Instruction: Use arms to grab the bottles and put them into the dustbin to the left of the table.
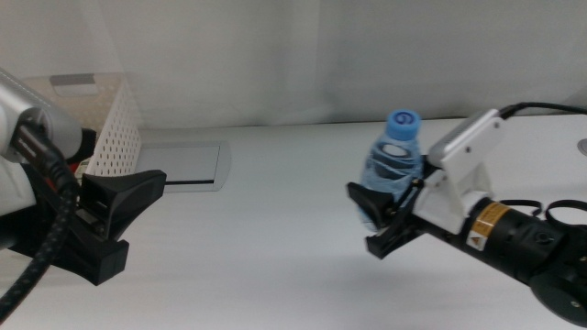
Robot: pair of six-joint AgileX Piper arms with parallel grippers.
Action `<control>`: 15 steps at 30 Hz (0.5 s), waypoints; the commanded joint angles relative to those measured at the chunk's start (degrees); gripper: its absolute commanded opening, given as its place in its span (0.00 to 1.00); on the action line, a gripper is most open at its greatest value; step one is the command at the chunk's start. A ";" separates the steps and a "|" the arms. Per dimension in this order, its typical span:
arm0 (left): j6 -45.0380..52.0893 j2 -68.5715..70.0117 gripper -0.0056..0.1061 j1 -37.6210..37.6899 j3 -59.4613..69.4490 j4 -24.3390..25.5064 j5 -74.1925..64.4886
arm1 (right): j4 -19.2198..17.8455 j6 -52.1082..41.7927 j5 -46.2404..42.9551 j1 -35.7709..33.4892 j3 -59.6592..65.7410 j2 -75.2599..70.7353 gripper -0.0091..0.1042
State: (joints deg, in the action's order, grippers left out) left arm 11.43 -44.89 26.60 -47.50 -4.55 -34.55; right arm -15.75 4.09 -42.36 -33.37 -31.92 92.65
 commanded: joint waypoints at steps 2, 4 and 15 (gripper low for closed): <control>-0.53 0.12 0.67 0.31 0.31 -0.34 1.00 | -0.59 2.18 -1.63 -3.24 -2.21 -0.06 0.06; -0.53 0.12 0.67 0.31 0.31 -0.34 1.00 | -0.59 3.06 -1.60 -4.62 -2.18 1.35 0.06; -0.53 0.12 0.67 0.31 0.31 -0.34 1.07 | -0.20 3.21 -10.14 -6.65 -2.32 13.52 0.06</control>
State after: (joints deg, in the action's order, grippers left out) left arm 11.43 -44.89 26.60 -47.50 -4.55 -34.33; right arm -16.28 7.38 -47.78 -39.92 -33.62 105.37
